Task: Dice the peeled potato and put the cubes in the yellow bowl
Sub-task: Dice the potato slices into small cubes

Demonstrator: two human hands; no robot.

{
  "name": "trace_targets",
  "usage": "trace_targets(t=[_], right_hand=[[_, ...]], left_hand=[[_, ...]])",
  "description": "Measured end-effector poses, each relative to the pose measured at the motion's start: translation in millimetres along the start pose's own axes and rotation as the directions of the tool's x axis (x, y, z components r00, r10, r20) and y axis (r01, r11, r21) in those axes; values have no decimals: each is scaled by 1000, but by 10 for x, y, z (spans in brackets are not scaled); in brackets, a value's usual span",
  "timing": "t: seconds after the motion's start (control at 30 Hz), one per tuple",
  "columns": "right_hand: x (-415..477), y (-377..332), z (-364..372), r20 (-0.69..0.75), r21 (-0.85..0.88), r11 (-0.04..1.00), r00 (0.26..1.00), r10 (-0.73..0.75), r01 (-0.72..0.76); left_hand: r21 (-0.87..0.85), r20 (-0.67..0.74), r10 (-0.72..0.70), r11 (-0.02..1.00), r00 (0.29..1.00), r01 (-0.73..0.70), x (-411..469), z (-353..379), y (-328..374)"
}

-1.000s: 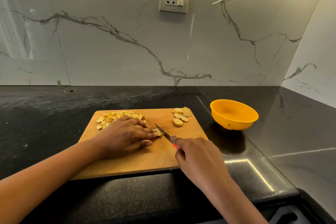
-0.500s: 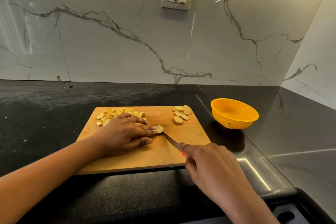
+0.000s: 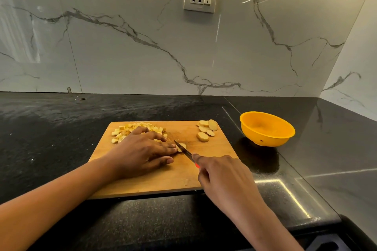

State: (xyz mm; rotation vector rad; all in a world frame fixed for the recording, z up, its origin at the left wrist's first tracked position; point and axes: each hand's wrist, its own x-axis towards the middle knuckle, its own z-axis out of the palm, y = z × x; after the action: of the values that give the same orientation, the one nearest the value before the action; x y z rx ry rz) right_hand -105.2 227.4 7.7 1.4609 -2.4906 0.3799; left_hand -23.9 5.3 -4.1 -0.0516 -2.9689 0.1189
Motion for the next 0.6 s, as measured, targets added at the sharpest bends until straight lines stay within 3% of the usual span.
trace_targets(t=[0.23, 0.5, 0.6], right_hand=[[114, -90, 74, 135, -99, 994, 990, -39, 53], [-375, 39, -171, 91, -12, 999, 995, -33, 34], [-419, 101, -284, 37, 40, 999, 999, -21, 20]], left_hand=[[1, 11, -10, 1000, 1000, 10, 1, 4, -10], [-41, -12, -10, 999, 1000, 10, 1, -5, 8], [-202, -30, -59, 978, 998, 52, 23, -3, 5]])
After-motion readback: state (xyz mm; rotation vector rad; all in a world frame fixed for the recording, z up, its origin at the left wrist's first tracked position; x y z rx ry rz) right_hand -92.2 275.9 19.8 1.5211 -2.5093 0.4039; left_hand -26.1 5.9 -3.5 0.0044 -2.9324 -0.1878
